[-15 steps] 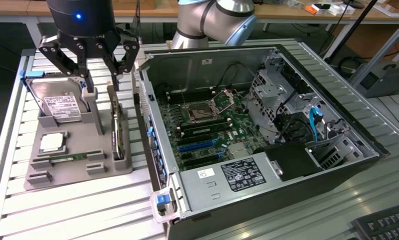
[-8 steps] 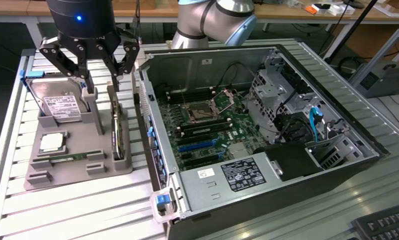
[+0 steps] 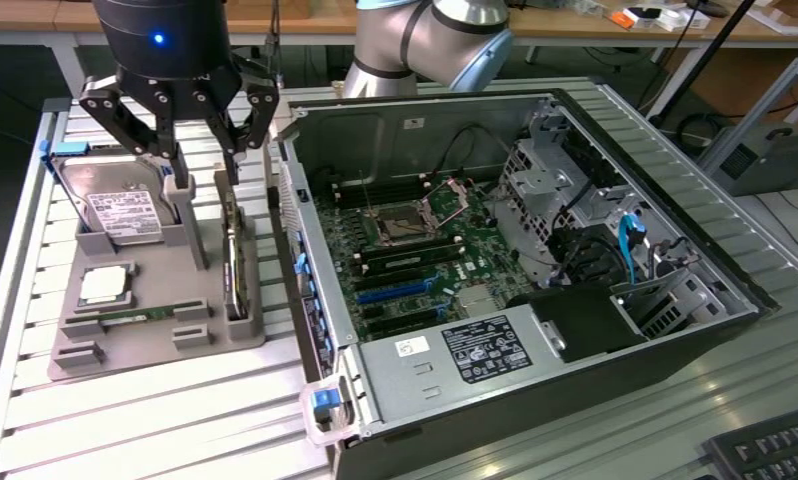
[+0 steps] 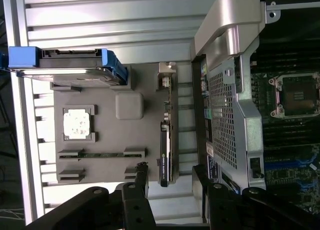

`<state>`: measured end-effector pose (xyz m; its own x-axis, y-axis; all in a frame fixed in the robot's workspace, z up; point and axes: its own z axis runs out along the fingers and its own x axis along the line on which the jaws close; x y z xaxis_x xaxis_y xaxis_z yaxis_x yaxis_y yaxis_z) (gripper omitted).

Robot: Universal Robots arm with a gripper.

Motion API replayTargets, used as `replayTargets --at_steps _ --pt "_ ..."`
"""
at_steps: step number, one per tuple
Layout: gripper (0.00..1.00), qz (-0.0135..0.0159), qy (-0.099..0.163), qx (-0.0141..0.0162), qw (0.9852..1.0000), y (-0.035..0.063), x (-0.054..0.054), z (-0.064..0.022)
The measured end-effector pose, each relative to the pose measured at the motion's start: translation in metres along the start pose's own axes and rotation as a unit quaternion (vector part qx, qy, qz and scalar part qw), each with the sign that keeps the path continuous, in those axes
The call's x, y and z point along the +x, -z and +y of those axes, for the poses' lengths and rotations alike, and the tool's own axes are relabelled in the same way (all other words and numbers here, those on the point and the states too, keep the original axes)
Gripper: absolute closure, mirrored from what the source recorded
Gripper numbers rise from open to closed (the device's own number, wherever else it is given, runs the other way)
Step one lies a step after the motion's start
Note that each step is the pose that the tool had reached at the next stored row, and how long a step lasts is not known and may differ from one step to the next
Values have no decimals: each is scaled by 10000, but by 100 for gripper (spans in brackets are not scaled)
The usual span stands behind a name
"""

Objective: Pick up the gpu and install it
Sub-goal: 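Pick up the gpu and move the gpu toward the slot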

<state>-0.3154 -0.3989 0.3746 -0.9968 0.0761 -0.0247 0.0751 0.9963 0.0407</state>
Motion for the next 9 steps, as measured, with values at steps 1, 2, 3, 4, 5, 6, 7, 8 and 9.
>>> replayTargets --at_steps 1,2,3,4,5,6,7,8,9 --pt "52 0 0 0 10000 -2 0 0" --pt "52 0 0 0 10000 -4 0 0" --pt "52 0 0 0 10000 -7 0 0" --pt "52 0 0 0 10000 -10 0 0" --pt "52 0 0 0 10000 -13 0 0" --pt "52 0 0 0 10000 -15 0 -1" --pt "52 0 0 0 10000 -18 1 -1" --pt "52 0 0 0 10000 -20 0 -1" --pt "52 0 0 0 10000 -23 1 -1"
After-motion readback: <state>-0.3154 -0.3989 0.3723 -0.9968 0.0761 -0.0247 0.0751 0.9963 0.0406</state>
